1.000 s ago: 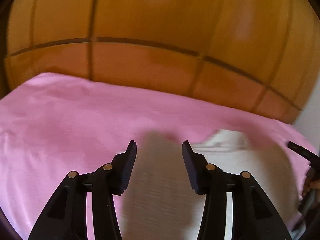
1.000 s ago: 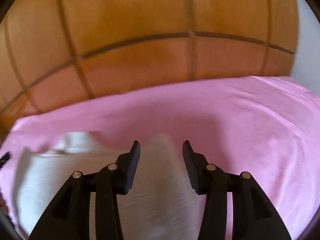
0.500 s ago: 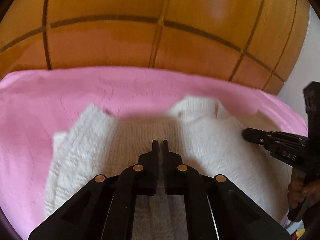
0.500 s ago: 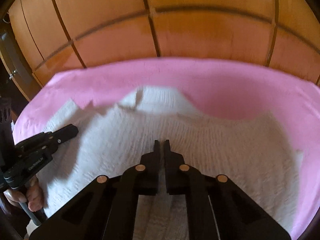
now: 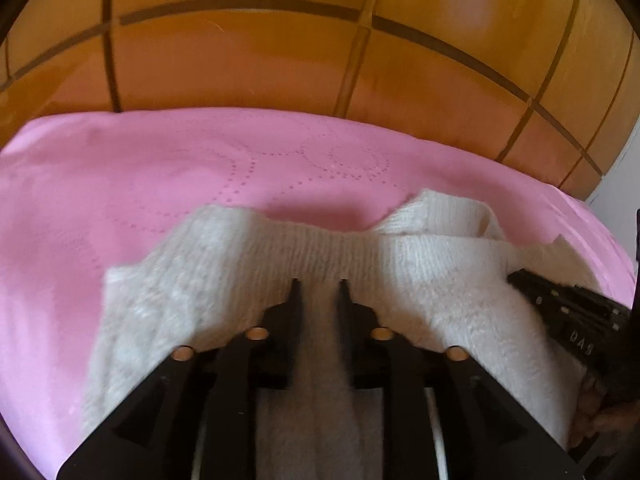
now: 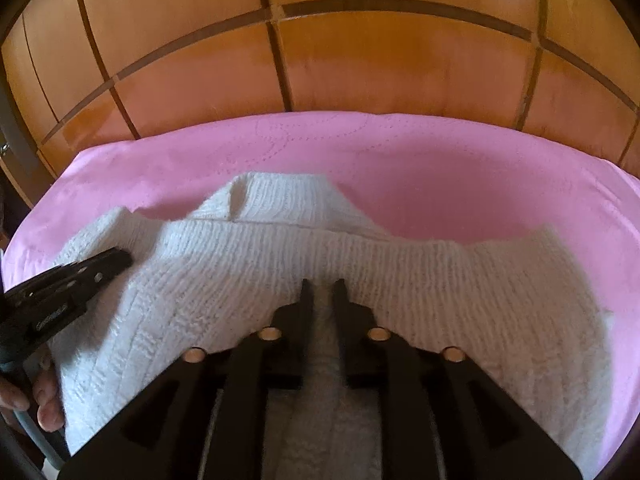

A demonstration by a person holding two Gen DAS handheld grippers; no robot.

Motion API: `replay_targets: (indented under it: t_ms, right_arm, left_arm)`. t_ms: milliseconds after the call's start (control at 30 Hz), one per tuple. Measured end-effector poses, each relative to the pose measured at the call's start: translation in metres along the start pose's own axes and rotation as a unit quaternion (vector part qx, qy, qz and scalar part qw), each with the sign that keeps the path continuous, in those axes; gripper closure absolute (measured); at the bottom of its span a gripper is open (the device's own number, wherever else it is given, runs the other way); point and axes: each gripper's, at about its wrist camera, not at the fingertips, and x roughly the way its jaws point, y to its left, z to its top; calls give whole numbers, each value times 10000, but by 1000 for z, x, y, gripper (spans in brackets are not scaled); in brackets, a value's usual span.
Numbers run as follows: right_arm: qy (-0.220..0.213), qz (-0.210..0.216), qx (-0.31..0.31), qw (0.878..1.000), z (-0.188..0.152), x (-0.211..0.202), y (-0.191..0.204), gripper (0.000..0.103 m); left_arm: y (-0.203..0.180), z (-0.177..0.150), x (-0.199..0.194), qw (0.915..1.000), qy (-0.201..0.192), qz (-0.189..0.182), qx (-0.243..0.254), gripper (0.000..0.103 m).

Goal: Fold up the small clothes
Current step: 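Release the hem and pat the folded sweater flat with both grippers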

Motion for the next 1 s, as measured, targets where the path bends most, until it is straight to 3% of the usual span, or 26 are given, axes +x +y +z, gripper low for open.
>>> replay_targets:
  t_ms: [67, 100, 233, 333, 500, 600, 733, 867, 1000]
  right_arm:
    - [-259, 48, 78, 9996, -4, -21, 2, 42]
    - [-346, 79, 75, 9993, -6, -31, 3, 43]
    - [-555, 383, -23, 9977, -34, -67, 21, 38]
    - [-549, 574, -293, 9964, -70, -89, 38, 32]
    - [-10, 142, -491, 9987, -130, -70, 38, 27]
    - [-137, 406, -60, 9991, -129, -85, 27, 27]
    - [-315, 187, 249, 9990, -121, -109, 2, 26]
    - [-74, -272, 740, 9969, -139, -104, -41, 26]
    - [-261, -74, 857, 9959, -151, -103, -56, 26]
  left_arm:
    - [0, -9, -24, 9997, -233, 87, -24, 51]
    - [0, -13, -37, 9992, -391, 63, -47, 48]
    - [-3, -42, -74, 9977, -683, -26, 0, 47]
    - [-3, -72, -89, 9972, -731, 149, 81, 47]
    - [19, -108, -75, 9977, -324, 588, -72, 45]
    - [7, -112, -92, 9971, -497, 577, -18, 44]
    - [-20, -117, -108, 9974, -694, 153, 97, 42]
    - [-47, -134, -90, 9986, -299, 80, 422, 41]
    - [-54, -144, -78, 9974, -237, 364, 572, 38]
